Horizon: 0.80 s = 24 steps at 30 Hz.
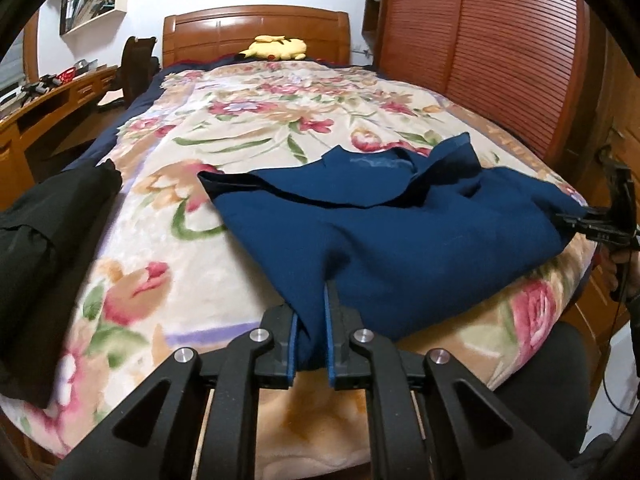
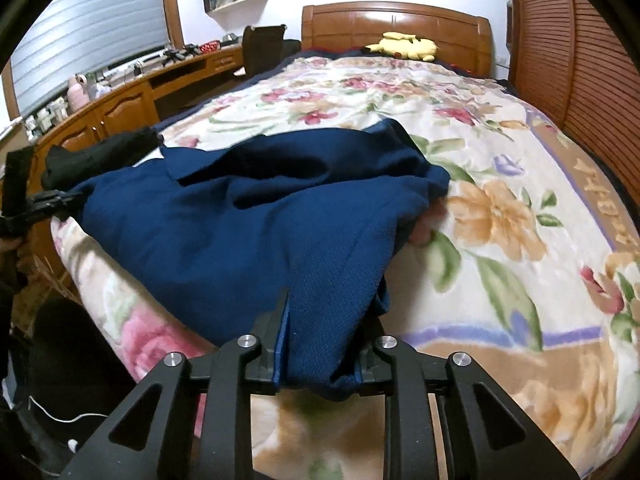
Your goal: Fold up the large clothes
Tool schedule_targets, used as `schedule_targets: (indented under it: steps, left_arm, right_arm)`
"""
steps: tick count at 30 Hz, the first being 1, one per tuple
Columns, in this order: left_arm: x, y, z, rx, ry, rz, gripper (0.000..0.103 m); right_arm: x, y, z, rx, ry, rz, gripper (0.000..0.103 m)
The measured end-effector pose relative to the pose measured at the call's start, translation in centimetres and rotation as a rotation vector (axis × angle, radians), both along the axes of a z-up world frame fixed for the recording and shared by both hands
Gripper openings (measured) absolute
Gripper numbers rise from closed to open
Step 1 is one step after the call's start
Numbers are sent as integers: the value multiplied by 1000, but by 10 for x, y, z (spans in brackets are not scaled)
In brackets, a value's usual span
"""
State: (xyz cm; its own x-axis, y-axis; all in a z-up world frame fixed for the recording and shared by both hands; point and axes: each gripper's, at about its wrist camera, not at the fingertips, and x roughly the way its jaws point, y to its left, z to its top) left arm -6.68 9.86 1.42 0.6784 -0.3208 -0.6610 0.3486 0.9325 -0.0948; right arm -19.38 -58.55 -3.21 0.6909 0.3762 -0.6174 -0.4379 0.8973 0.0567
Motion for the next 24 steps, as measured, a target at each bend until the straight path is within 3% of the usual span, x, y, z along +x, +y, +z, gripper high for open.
schedule_targets:
  steps: [7, 9, 11, 16, 17, 18, 20, 24]
  left_arm:
    - [-10, 5, 27, 21, -96, 31, 21]
    - [-11, 7, 40, 4, -139, 36, 33]
    - [-7, 6, 54, -18, -179, 39, 40]
    - [11, -4, 73, -43, -223, 41, 42]
    - [15, -7, 75, -47, -231, 39, 48]
    - [19, -9, 76, -51, -238, 35, 64]
    - [28, -14, 74, -67, -254, 40, 80]
    - [44, -20, 62, -85, -237, 50, 80]
  right_arm:
    - [-18, 4, 20, -44, -38, -33, 35]
    - [-23, 3, 30, -62, -60, -51, 49]
    - [-25, 3, 38, -64, -88, -54, 49]
    - [-13, 16, 58, -41, -151, -31, 50]
    - [-7, 22, 59, -39, -161, -19, 50]
    - [-1, 30, 60, -38, -166, -7, 50]
    - [14, 40, 56, -30, -166, 21, 50]
    - [54, 67, 50, -15, -148, 73, 50]
